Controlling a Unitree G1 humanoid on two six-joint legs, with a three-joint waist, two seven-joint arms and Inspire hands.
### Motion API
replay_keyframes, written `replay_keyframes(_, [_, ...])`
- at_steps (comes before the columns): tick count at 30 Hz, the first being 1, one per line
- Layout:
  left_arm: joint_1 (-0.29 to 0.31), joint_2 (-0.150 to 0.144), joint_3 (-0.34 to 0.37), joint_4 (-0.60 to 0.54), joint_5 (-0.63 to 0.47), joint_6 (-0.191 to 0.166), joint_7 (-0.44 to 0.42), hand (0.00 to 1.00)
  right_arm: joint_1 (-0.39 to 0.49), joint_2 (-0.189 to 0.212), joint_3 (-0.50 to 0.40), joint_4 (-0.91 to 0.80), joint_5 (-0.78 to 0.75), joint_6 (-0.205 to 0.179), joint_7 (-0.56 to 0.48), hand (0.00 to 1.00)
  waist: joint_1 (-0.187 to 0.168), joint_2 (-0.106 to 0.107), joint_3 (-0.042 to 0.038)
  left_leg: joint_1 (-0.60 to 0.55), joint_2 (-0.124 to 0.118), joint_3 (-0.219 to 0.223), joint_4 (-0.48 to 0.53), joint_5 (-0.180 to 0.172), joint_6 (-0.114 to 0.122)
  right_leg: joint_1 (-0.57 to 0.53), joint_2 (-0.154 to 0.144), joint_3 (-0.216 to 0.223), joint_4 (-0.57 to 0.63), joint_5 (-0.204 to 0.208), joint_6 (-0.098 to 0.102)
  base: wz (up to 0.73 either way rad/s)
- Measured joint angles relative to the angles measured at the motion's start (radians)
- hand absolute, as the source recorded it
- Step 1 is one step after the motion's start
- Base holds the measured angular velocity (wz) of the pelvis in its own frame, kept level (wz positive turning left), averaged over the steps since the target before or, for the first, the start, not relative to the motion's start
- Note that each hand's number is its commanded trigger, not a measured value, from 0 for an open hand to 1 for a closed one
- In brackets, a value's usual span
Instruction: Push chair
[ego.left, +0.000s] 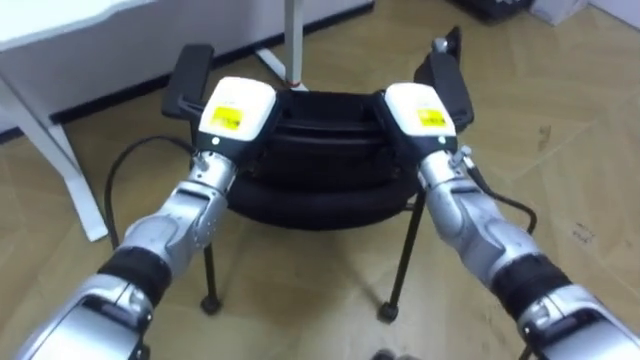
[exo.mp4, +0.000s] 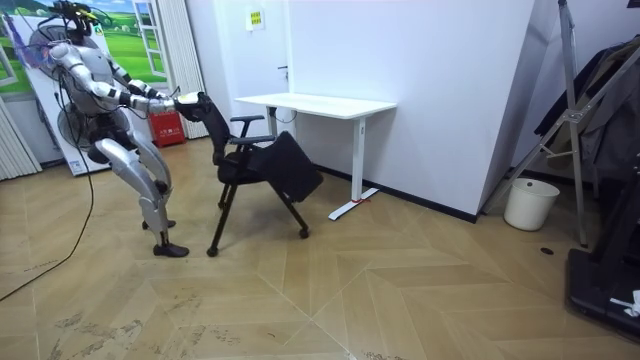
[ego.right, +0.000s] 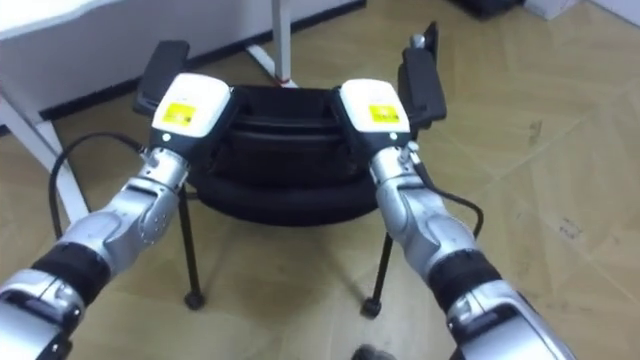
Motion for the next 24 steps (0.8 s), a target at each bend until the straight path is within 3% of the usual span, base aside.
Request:
replay_keyframes(3, [-0.004, -0.012, 0.006, -0.003, -0.006, 0.031, 0.014, 1.0, -0.049, -0.002, 0.016, 0.033, 0.007, 0.0, 0.012, 1.0, 0.016, -0.002, 0.0013, 0.026, 0.023, -0.001, -0.046, 0.014, -0.025, 0.001, 0.001, -0.037, 0.033, -0.044, -0.035, 0.1])
replay_keyframes(7, [-0.01, -0.027, 0.036, -0.002, -0.003, 0.052, 0.05, 1.0, -0.09, -0.002, 0.016, 0.035, -0.008, 0.01, 0.026, 1.0, 0.036, -0.017, 0.0103, 0.048, 0.027, 0.003, -0.126, 0.04, -0.055, -0.019, 0.003, -0.041, 0.048, -0.077, -0.055, 0.0])
replay_keyframes(13, [-0.006, -0.022, 0.043, -0.028, 0.004, 0.082, 0.075, 1.0, -0.103, 0.018, 0.019, 0.028, -0.001, 0.039, 0.031, 1.0, 0.059, -0.055, 0.0179, 0.065, 0.032, 0.002, -0.185, 0.075, -0.056, -0.02, 0.002, -0.056, 0.047, -0.1, -0.082, 0.05])
replay_keyframes(18, [0.016, -0.019, 0.043, -0.062, 0.007, 0.111, 0.087, 1.0, -0.104, 0.027, 0.019, 0.025, -0.001, 0.043, 0.034, 1.0, 0.08, -0.055, 0.0104, 0.064, 0.041, -0.009, -0.195, 0.08, -0.052, -0.021, 0.014, -0.079, 0.05, -0.11, -0.093, 0.03])
replay_keyframes(20, [0.03, -0.019, 0.039, -0.074, 0.007, 0.121, 0.088, 1.0, -0.104, 0.035, 0.019, 0.023, -0.003, 0.052, 0.051, 1.0, 0.082, -0.054, 0.0088, 0.059, 0.049, -0.025, -0.168, 0.08, -0.048, -0.006, 0.019, -0.082, 0.056, -0.129, -0.092, 0.16])
replay_keyframes(21, [0.041, -0.02, 0.033, -0.081, 0.007, 0.131, 0.09, 1.0, -0.103, 0.038, 0.02, 0.025, -0.003, 0.055, 0.067, 1.0, 0.083, -0.054, 0.009, 0.042, 0.056, -0.028, -0.098, 0.085, -0.038, 0.004, 0.015, -0.088, 0.077, -0.148, -0.095, 0.27])
replay_keyframes(22, [0.048, -0.023, 0.023, -0.083, 0.006, 0.141, 0.09, 1.0, -0.1, 0.038, 0.021, 0.031, -0.003, 0.055, 0.084, 1.0, 0.083, -0.051, 0.0086, 0.008, 0.057, -0.04, -0.004, 0.105, -0.007, 0.018, 0.009, -0.102, 0.099, -0.169, -0.1, 0.3])
replay_keyframes(23, [0.055, -0.026, 0.019, -0.083, 0.006, 0.146, 0.09, 1.0, -0.094, 0.037, 0.021, 0.032, -0.003, 0.055, 0.087, 1.0, 0.083, -0.046, 0.0074, -0.013, 0.058, -0.048, 0.047, 0.122, 0.002, 0.028, 0.007, -0.111, 0.107, -0.177, -0.101, 0.32])
replay_keyframes(24, [0.067, -0.031, 0.013, -0.086, 0.005, 0.153, 0.09, 1.0, -0.083, 0.037, 0.022, 0.03, -0.002, 0.055, 0.089, 1.0, 0.086, -0.041, 0.0079, -0.047, 0.06, -0.053, 0.136, 0.166, 0.012, 0.042, 0.001, -0.119, 0.126, -0.194, -0.105, 0.29])
